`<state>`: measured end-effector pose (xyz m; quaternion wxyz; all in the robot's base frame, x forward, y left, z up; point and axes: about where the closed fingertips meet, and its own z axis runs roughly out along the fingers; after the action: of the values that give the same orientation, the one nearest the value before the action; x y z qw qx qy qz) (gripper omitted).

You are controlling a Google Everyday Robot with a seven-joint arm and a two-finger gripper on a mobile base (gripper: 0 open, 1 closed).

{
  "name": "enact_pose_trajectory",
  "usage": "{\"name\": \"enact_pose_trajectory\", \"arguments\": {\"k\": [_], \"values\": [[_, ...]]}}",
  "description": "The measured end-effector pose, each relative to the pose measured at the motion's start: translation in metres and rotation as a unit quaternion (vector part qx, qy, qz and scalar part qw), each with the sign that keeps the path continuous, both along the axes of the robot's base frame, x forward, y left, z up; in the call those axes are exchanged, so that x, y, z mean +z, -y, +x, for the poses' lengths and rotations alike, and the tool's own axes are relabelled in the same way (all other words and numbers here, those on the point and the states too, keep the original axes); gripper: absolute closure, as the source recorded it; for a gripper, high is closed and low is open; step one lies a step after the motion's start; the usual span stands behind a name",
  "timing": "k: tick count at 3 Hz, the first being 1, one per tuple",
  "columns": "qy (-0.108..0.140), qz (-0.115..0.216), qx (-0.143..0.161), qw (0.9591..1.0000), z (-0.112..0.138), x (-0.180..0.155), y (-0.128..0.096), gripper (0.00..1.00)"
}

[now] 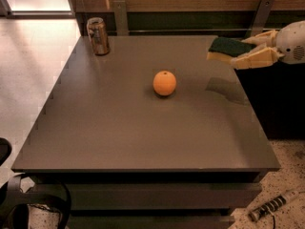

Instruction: Move sponge near orange can

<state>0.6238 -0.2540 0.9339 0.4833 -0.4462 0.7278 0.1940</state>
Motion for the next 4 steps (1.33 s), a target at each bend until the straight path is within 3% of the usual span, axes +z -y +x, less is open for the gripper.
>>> {"name": "enact_pose_trajectory", "arguments": {"k": [1,3,4], "values": [[-0.013,-0.011,-0.019,0.9997,0.037,0.021,-0.012,1.00],[-0.034,-0.038,-0.030,0.9982,0.095,0.026,-0.087,1.00],[-0.035,-0.011,-0.028,0.9989,0.118,0.003,-0.133,1.00]]}}
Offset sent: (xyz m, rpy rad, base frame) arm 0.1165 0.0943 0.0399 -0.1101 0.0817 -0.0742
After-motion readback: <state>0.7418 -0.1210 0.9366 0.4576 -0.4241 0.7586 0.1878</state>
